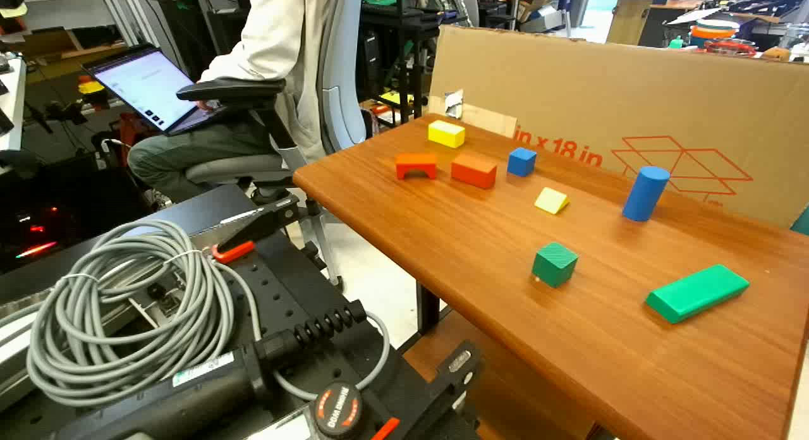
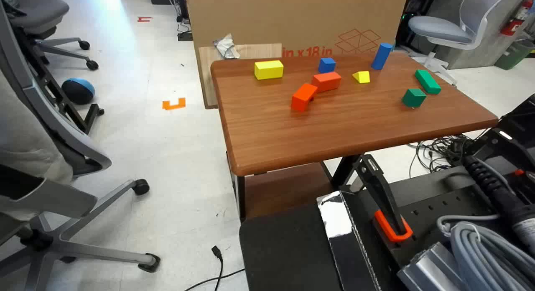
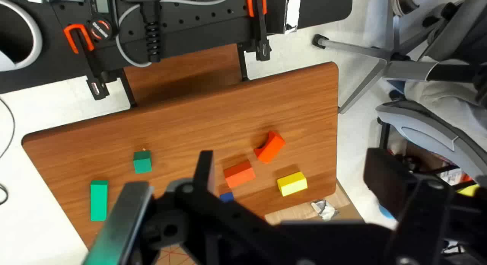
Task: Put the two orange blocks on the yellow block on the right and then put a blue block on the orange block
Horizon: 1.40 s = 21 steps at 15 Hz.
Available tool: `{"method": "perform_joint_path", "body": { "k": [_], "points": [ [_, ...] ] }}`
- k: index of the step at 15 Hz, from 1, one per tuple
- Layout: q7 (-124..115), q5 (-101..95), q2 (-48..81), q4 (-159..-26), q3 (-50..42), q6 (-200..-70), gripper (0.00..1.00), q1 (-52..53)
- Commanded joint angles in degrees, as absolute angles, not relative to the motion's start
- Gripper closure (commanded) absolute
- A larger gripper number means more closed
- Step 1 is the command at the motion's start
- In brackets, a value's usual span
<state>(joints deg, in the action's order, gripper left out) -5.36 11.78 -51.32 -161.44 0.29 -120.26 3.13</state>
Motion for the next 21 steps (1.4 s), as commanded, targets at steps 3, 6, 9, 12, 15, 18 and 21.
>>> {"method": "perform_joint_path", "body": {
  "k": [3, 6, 9, 12, 15, 18, 21],
  "points": [
    [-5.2, 12.0, -51.1, -162.7, 0.6, -120.0, 0.0, 2.8],
    [-5.2, 12.0, -51.0, -162.8, 0.6, -120.0, 0.0, 2.8],
    [-5.2, 12.0, -51.0, -162.8, 0.6, -120.0, 0.0, 2.8],
    [-5.2, 12.0, -51.0, -162.8, 0.6, -120.0, 0.0, 2.8],
    [-5.2, 12.0, -51.0, -162.8, 0.6, -120.0, 0.0, 2.8],
    [-5.2, 12.0, -51.0, -162.8, 0.6, -120.0, 0.0, 2.8],
    [-5.2, 12.0, -51.0, -162.8, 0.6, -120.0, 0.0, 2.8]
  ]
}}
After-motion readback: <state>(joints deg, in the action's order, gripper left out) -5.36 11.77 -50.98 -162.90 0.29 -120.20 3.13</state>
